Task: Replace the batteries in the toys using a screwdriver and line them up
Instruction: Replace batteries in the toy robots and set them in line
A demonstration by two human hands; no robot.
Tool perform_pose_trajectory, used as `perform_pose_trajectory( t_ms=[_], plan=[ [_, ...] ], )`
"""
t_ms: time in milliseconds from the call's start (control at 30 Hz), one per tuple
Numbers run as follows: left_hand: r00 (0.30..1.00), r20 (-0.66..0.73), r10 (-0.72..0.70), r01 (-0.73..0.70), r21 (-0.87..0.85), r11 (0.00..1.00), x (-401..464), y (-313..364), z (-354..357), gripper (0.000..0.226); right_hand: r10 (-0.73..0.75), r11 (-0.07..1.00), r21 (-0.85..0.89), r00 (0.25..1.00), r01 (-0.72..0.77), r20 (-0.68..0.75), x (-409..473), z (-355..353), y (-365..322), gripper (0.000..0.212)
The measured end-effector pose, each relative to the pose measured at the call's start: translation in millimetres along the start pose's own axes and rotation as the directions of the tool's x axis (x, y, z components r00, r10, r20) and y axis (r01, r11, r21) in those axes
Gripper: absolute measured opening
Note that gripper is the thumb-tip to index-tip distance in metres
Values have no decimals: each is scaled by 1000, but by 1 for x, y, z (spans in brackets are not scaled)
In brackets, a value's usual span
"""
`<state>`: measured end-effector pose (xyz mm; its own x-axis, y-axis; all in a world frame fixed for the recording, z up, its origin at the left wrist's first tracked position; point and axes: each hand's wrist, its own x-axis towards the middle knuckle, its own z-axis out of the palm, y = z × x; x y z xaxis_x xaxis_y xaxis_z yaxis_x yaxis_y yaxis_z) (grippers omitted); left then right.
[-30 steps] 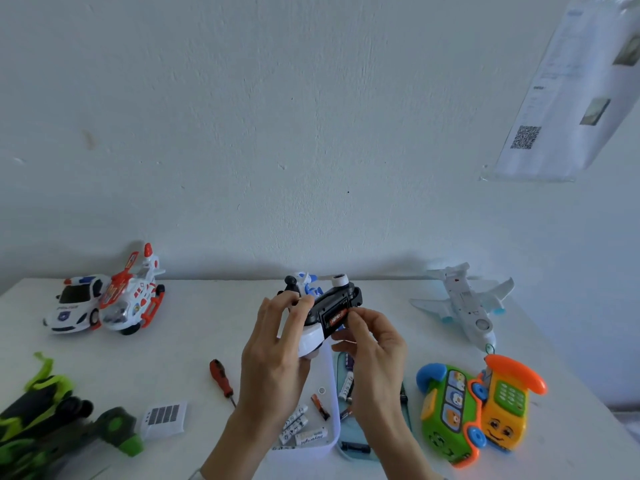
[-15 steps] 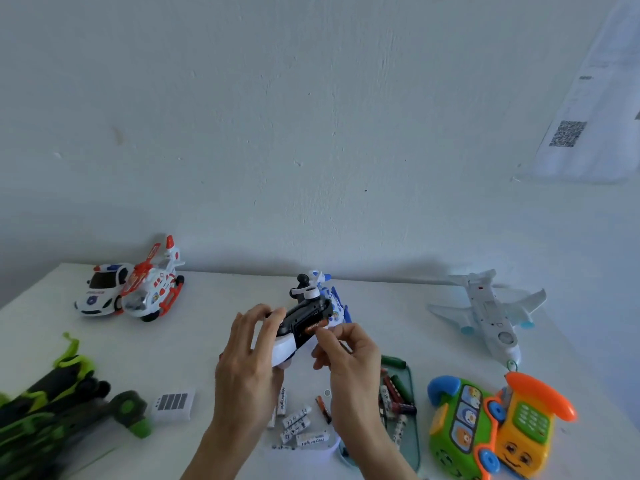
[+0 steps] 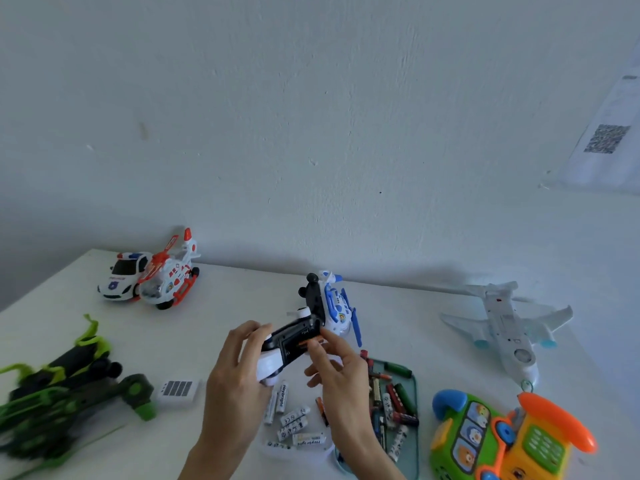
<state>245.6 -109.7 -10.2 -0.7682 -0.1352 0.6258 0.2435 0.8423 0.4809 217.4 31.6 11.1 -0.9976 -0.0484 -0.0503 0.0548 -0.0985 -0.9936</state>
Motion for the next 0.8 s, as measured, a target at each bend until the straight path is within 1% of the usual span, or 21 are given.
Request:
perform_pose_trajectory(
  t_ms=[100, 200, 267, 300, 333, 400, 467, 500, 533, 567, 600, 633, 700, 733, 800],
  plan=[
    [1000, 9, 0, 0, 25, 1000, -4, 7, 4, 93, -25, 998, 55, 999, 27, -46, 2, -4, -3, 3],
    [999, -10, -48, 49, 47, 998, -7, 5, 4, 91, -6, 997, 75, 997, 12, -79, 6, -13, 2, 1],
    [991, -61, -121, 124, 47, 991, -10, 0, 1, 87, 10, 1000, -1, 994, -10, -113, 10, -21, 12, 5],
    [984, -85, -159, 163, 41, 986, -11, -3, -1, 85, 11, 995, -93, 995, -20, -103, 11, -25, 18, 9],
    [976, -104, -193, 198, 37, 980, -12, -6, -3, 82, 16, 976, -217, 998, -28, -60, 11, -28, 24, 12],
    [958, -129, -257, 262, 22, 965, -15, -7, -5, 78, 52, 879, -477, 996, -9, 78, 5, -31, 36, 13],
    [945, -139, -297, 298, -13, 954, -18, -5, -5, 78, 61, 747, -658, 977, 92, 207, -1, -31, 44, 12],
    [943, -141, -301, 299, -34, 954, -20, -4, -5, 79, 55, 685, -712, 964, 154, 261, -4, -31, 45, 12],
    [944, -141, -297, 292, -55, 955, -21, -1, -4, 80, 52, 650, -733, 951, 200, 306, -4, -34, 44, 12],
    [946, -139, -292, 283, -81, 956, -23, 2, -3, 80, 42, 651, -722, 939, 234, 341, -3, -38, 42, 15],
    [948, -134, -289, 276, -109, 955, -24, 5, -3, 81, 26, 684, -688, 934, 243, 356, -1, -44, 39, 19],
    [949, -131, -286, 269, -134, 954, -25, 8, -3, 82, 4, 725, -650, 942, 228, 335, 1, -51, 36, 22],
    [952, -129, -278, 253, -181, 950, -28, 14, -3, 83, -43, 763, -621, 973, 178, 226, 13, -70, 29, 19],
    [952, -132, -277, 246, -210, 946, -29, 17, -3, 83, -62, 756, -636, 985, 154, 164, 21, -81, 29, 17],
    [949, -140, -282, 240, -257, 936, -30, 23, -4, 77, -63, 675, -731, 995, 100, 78, 41, -99, 31, 15]
  ],
)
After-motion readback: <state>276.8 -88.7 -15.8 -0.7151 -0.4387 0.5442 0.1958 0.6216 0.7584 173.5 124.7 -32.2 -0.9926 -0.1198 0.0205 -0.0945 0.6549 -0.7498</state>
